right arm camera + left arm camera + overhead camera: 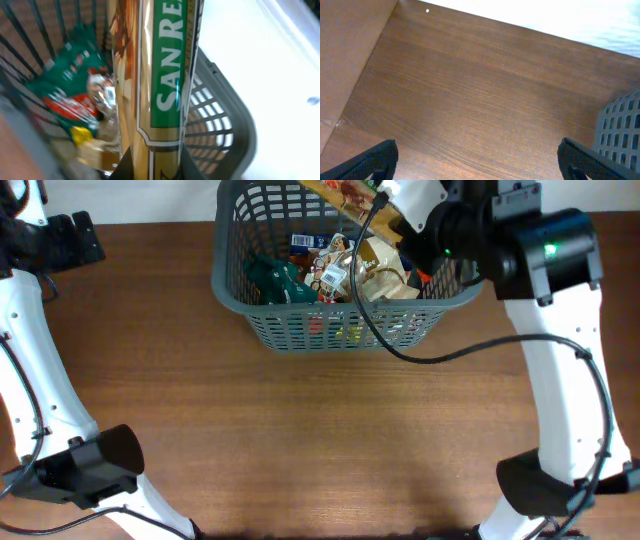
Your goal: Pack container
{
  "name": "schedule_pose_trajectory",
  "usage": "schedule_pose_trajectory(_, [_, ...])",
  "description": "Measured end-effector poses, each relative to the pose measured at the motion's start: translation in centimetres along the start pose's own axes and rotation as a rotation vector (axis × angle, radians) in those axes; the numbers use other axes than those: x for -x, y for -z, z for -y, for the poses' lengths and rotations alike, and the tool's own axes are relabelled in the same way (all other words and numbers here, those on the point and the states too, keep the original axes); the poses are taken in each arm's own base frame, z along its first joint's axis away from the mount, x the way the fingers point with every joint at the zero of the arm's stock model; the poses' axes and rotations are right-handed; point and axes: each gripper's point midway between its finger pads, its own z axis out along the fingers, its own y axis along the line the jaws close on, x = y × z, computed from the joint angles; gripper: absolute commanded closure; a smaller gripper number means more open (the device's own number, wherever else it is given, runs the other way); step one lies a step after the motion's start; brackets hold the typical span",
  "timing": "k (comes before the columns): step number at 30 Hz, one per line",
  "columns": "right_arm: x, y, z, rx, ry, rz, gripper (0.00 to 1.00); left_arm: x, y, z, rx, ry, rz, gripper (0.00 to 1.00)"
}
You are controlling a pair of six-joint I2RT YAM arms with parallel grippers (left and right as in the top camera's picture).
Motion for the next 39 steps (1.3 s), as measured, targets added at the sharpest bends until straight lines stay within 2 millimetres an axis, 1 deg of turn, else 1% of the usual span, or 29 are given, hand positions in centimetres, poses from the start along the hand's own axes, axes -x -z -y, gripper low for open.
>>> schedule_pose_trajectory(3, [-0.8,-2.0,0.0,0.015,0.122,-0.034,0.96,0.0,0.0,0.0,0.0,0.0,0.0,0.01])
schedule_pose_trajectory(7, [-2.3,-5.4,-0.4,0.063,0.245,-0.086,0.96,0.0,0.0,0.0,0.0,0.0,0.0,0.01])
schedule_pose_trajectory(11, [-4.0,-8.8,-1.0,0.113,0.303,-0.133,0.91,0.0,0.0,0.0,0.0,0.0,0.0,0.01])
schedule_pose_trajectory(13, [-4.6,-10.5,-1.2,0.128,0.317,-0.147,0.89,0.0,0.0,0.0,0.0,0.0,0.0,0.01])
schedule_pose_trajectory(14, [-4.8,-11.3,-1.3,0.133,0.322,-0.151,0.87,0.0,0.0,0.0,0.0,0.0,0.0,0.01])
schedule_pose_trajectory(16, [-5.2,-12.6,-1.3,0.139,0.329,-0.158,0.85,0.0,0.0,0.0,0.0,0.0,0.0,0.01])
schedule_pose_trajectory(17, [-5.5,-13.3,-1.4,0.143,0.331,-0.161,0.79,0.0,0.0,0.0,0.0,0.0,0.0,0.01])
schedule_pose_trajectory(18, [-5.8,-14.0,-1.5,0.149,0.335,-0.165,0.7,0.0,0.0,0.0,0.0,0.0,0.0,0.01])
schedule_pose_trajectory(19, [-5.9,-14.5,-1.6,0.151,0.325,-0.167,0.63,0.0,0.0,0.0,0.0,0.0,0.0,0.01])
schedule_pose_trajectory(20, [-5.9,-15.0,-1.5,0.149,0.322,-0.161,0.43,0.0,0.0,0.0,0.0,0.0,0.0,0.01])
schedule_pose_trajectory(21, [-5.8,-15.2,-1.4,0.143,0.315,-0.157,0.38,0.0,0.0,0.0,0.0,0.0,0.0,0.01])
schedule_pose_trajectory(22, [-5.6,-15.2,-1.3,0.136,0.304,-0.15,0.36,0.0,0.0,0.0,0.0,0.0,0.0,0.01])
schedule_pose_trajectory(24, [-4.9,-15.1,-0.7,0.109,0.269,-0.129,0.32,0.0,0.0,0.0,0.0,0.0,0.0,0.01])
schedule_pose_trajectory(26, [-4.4,-14.8,-0.1,0.088,0.223,-0.115,0.32,0.0,0.0,0.0,0.0,0.0,0.0,0.01])
schedule_pose_trajectory(28, [-4.0,-14.3,0.3,0.071,0.154,-0.108,0.36,0.0,0.0,0.0,0.0,0.0,0.0,0.01])
schedule_pose_trajectory(29, [-3.8,-13.9,0.6,0.062,0.117,-0.105,0.37,0.0,0.0,0.0,0.0,0.0,0.0,0.01])
schedule_pose_trajectory(31, [-3.3,-12.7,1.2,0.04,0.025,-0.093,0.32,0.0,0.0,0.0,0.0,0.0,0.0,0.01])
schedule_pose_trajectory(32, [-3.0,-11.9,1.4,0.03,-0.025,-0.087,0.32,0.0,0.0,0.0,0.0,0.0,0.0,0.01])
schedule_pose_trajectory(33, [-2.6,-10.9,1.7,0.018,-0.077,-0.078,0.31,0.0,0.0,0.0,0.0,0.0,0.0,0.01])
schedule_pose_trajectory(36, [-0.9,-6.6,2.9,-0.034,-0.224,-0.026,0.3,0.0,0.0,0.0,0.0,0.0,0.0,0.01])
schedule_pose_trajectory(37, [-0.4,-4.9,3.2,-0.051,-0.261,-0.005,0.3,0.0,0.0,0.0,0.0,0.0,0.0,0.01])
schedule_pose_trajectory(39, [0.7,-0.8,3.7,-0.085,-0.315,0.041,0.3,0.0,0.0,0.0,0.0,0.0,0.0,0.01])
